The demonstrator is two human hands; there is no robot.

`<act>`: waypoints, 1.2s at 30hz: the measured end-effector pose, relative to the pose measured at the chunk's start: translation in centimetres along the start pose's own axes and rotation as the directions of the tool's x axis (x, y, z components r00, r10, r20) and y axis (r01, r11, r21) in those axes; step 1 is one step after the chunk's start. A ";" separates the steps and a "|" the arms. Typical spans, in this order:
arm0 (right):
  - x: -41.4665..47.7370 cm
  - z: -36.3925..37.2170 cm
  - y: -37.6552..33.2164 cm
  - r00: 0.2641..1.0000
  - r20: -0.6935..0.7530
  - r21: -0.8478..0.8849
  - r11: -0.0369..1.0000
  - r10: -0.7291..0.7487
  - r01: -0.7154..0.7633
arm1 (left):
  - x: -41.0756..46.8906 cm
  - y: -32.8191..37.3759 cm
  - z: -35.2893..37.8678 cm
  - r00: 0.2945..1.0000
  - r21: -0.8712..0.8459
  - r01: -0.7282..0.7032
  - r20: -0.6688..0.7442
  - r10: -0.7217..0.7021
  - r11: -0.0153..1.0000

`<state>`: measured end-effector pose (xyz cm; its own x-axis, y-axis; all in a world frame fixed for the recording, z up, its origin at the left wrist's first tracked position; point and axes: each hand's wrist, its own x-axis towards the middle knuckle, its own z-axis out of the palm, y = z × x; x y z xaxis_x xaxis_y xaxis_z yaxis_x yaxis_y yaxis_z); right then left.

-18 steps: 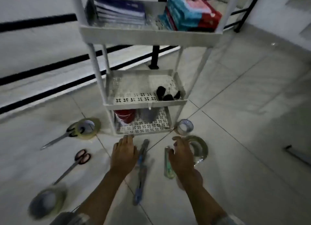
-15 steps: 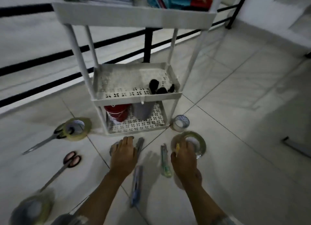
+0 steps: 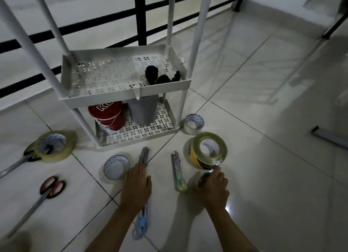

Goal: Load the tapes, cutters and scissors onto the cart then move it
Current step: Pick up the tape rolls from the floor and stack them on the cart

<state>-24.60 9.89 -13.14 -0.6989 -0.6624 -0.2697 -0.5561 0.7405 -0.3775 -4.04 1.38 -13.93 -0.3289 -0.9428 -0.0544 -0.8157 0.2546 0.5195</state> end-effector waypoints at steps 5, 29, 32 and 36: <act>-1.4 0.3 -3.7 0.959 -0.114 0.147 0.951 -0.258 0.273 | -1.1 -0.5 -0.6 0.997 -0.014 0.004 -0.073 -0.005 1.000; -4.9 -6.8 -17.2 0.722 -0.412 0.469 0.550 -0.556 0.691 | -0.2 3.4 -20.7 0.745 0.453 -0.167 -0.523 0.413 0.876; -5.0 -9.2 -19.8 0.695 -0.431 0.503 0.486 -0.575 0.715 | 2.5 5.1 -23.5 0.759 0.442 -0.118 -0.537 0.368 0.889; -4.2 -11.3 -22.5 0.663 -0.451 0.542 0.407 -0.598 0.736 | 6.7 5.6 -24.6 0.786 0.486 -0.055 -0.517 0.337 0.872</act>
<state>-14.29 -2.70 6.51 -0.3339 -0.8302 0.4465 -0.4967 -0.2476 -0.8318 0.91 -8.84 9.55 -0.2875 -0.7669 0.5738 -0.9248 0.3781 0.0421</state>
